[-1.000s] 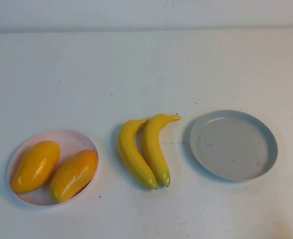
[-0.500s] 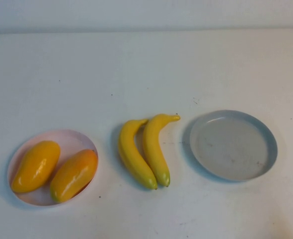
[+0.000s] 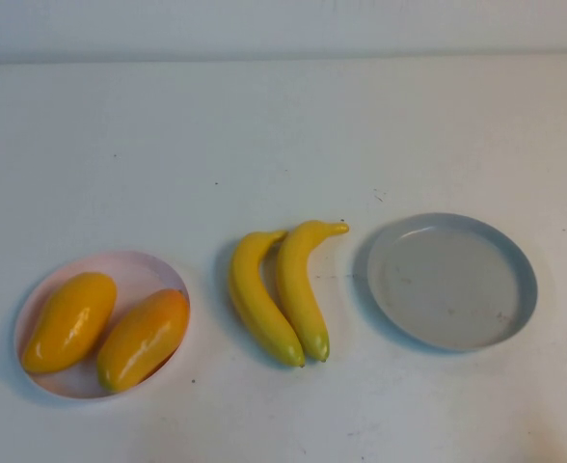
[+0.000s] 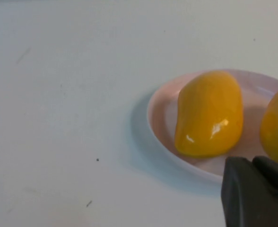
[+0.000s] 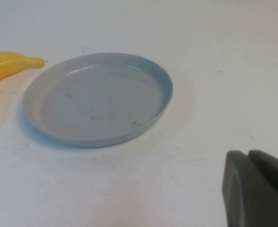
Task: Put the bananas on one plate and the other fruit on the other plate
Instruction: Put another type of fruit in the right plate
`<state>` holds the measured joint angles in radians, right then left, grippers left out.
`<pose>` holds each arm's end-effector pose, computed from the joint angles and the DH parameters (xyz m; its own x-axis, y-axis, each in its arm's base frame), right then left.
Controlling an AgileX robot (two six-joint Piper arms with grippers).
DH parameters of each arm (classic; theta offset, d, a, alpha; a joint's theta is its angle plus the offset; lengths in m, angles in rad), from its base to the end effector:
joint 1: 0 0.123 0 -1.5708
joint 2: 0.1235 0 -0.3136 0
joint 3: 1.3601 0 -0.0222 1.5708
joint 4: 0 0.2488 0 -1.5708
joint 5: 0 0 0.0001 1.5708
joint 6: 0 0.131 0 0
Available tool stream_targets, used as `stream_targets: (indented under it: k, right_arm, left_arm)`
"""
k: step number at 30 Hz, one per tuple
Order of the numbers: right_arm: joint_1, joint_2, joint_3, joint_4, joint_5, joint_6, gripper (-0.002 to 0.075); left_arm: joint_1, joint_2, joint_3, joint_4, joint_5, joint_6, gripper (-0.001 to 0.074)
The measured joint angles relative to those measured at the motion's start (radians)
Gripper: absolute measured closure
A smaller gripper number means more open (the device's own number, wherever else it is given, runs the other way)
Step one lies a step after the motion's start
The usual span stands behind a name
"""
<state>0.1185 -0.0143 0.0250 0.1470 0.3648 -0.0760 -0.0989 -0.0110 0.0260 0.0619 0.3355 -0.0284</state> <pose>0.0589 0.0139 0.1615 -0.2887 0.0274 -0.9570 -0.1504 0.9859 0.0736 0.0613 -0.0034 0.1642 -0.2559 0.0556 -0.9651 0.0869 0.9956 0.0343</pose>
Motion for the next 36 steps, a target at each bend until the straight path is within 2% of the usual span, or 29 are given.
stream_targets:
  k: [7, 36]
  right_arm:
    - [0.000, 0.000, 0.000, 0.000, 0.000, 0.000, 0.0741]
    - [0.000, 0.000, 0.000, 0.000, 0.000, 0.000, 0.0741]
  left_arm:
    - [0.037, 0.000, 0.000, -0.005, 0.040, 0.001, 0.0733]
    - [0.037, 0.000, 0.000, -0.007, 0.040, 0.001, 0.0733]
